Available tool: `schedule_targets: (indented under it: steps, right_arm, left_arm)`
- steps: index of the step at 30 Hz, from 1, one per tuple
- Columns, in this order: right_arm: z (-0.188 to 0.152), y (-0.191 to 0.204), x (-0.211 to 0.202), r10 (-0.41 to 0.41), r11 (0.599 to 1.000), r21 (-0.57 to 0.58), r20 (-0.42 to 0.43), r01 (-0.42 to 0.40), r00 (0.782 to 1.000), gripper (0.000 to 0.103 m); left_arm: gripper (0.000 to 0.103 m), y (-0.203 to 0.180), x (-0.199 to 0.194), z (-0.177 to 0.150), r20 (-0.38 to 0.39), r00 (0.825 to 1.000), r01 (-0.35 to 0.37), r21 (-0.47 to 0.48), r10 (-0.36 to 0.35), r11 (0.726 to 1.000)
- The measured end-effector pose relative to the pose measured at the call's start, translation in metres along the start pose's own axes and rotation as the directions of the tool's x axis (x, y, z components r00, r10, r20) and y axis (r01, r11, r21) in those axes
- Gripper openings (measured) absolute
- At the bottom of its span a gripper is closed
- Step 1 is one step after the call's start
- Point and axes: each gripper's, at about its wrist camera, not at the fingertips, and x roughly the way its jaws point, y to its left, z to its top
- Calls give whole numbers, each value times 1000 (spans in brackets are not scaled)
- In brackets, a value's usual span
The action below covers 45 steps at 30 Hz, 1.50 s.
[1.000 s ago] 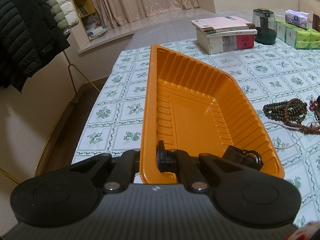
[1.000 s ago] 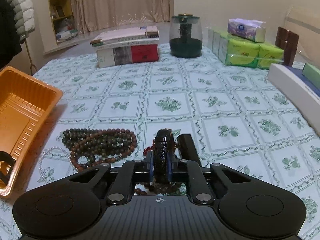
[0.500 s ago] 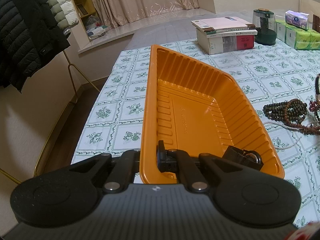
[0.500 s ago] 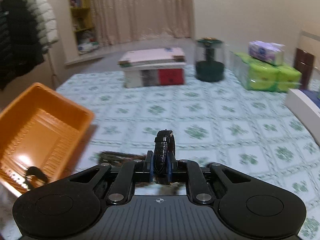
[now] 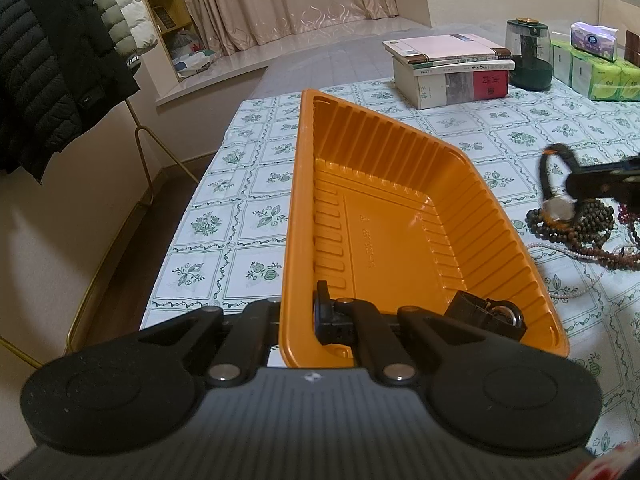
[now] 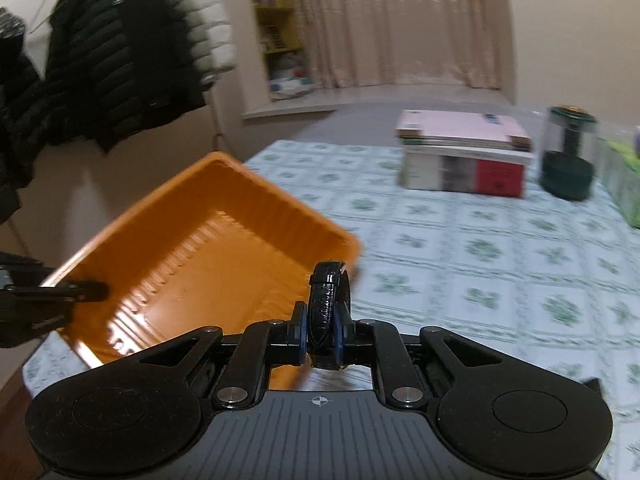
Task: Organize jewelry
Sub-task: 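Hold the tray with the left gripper while the right gripper places the second watch inside, then grasp a third black band item from the pile with the right gripper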
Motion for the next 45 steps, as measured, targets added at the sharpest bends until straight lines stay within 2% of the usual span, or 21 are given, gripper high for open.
schedule_targets:
  steps: [8, 28, 29, 31, 32, 33, 38, 45]
  right_arm:
    - [1, 29, 27, 68, 996, -58, -34, -70, 997, 13]
    - [-6, 42, 53, 71, 990, -115, -93, -82, 993, 13]
    - [-7, 43, 53, 69, 989, -123, -92, -80, 993, 17]
    - [-7, 43, 50, 60, 989, -133, -84, -71, 995, 33]
    - [-8, 42, 48, 59, 989, -128, -78, -69, 995, 44]
    - [-8, 39, 45, 58, 991, -117, -72, -66, 996, 48]
    - [-14, 21, 29, 17, 997, -68, -57, -20, 998, 50]
    - [-41, -19, -2, -81, 996, 19, -89, 83, 993, 50]
  left_arm:
    - [3, 1, 0, 0, 0, 1000, 2, -1, -2, 1000]
    - [3, 3, 1, 0, 0, 1000, 11, 4, -11, 1000]
    - [3, 2, 1, 0, 0, 1000, 14, 8, -14, 1000]
    - [3, 3, 1, 0, 1, 1000, 14, 12, -14, 1000]
    - [3, 3, 1, 0, -1, 1000, 15, 14, -15, 1000]
    - [3, 2, 1, 0, -2, 1000, 16, 19, -16, 1000]
    - [3, 2, 2, 1, -15, 1000, 24, 50, -23, 998]
    - [3, 4, 5, 3, -35, 999, 36, 94, -33, 995]
